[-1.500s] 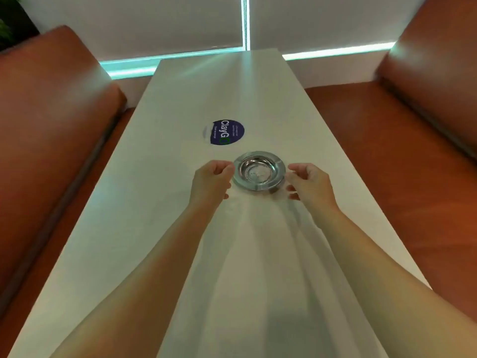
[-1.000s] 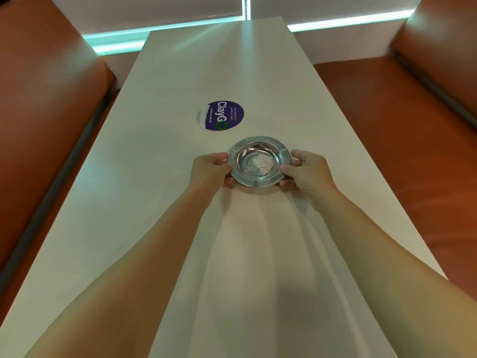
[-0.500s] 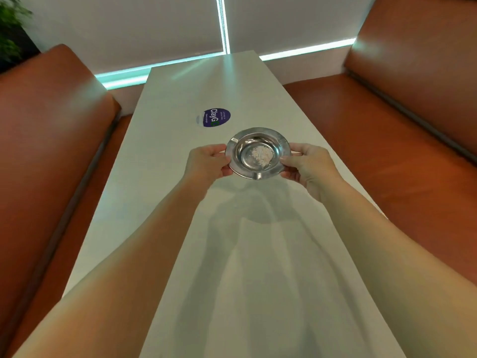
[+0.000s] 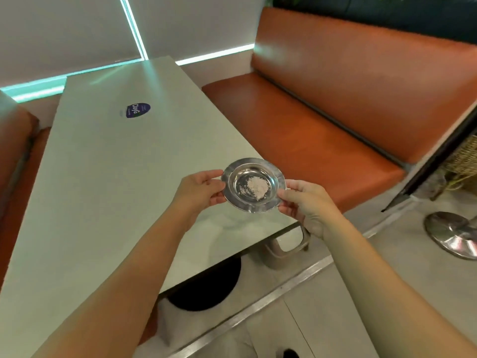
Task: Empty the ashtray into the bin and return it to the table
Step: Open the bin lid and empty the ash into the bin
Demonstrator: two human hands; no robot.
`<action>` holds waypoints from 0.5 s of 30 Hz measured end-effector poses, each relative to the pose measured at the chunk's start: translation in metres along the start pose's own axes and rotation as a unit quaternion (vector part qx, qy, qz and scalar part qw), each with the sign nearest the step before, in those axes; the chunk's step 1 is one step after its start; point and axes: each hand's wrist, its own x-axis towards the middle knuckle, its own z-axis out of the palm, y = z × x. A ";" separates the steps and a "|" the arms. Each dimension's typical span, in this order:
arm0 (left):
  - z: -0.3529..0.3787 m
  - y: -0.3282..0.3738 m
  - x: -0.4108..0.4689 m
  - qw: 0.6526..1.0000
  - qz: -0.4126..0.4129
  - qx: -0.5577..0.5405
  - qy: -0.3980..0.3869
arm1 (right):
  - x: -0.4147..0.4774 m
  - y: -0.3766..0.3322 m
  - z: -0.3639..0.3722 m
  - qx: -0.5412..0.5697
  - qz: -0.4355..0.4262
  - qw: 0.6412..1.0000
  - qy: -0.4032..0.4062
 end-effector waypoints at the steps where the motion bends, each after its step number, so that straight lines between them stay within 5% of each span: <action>1: 0.015 -0.003 -0.004 1.000 -0.002 0.004 -0.006 | -0.007 0.001 -0.014 0.003 0.004 1.000 0.008; 15: 0.223 -0.057 0.001 1.000 -0.013 0.017 0.016 | -0.007 0.014 -0.213 -0.016 0.043 0.997 0.059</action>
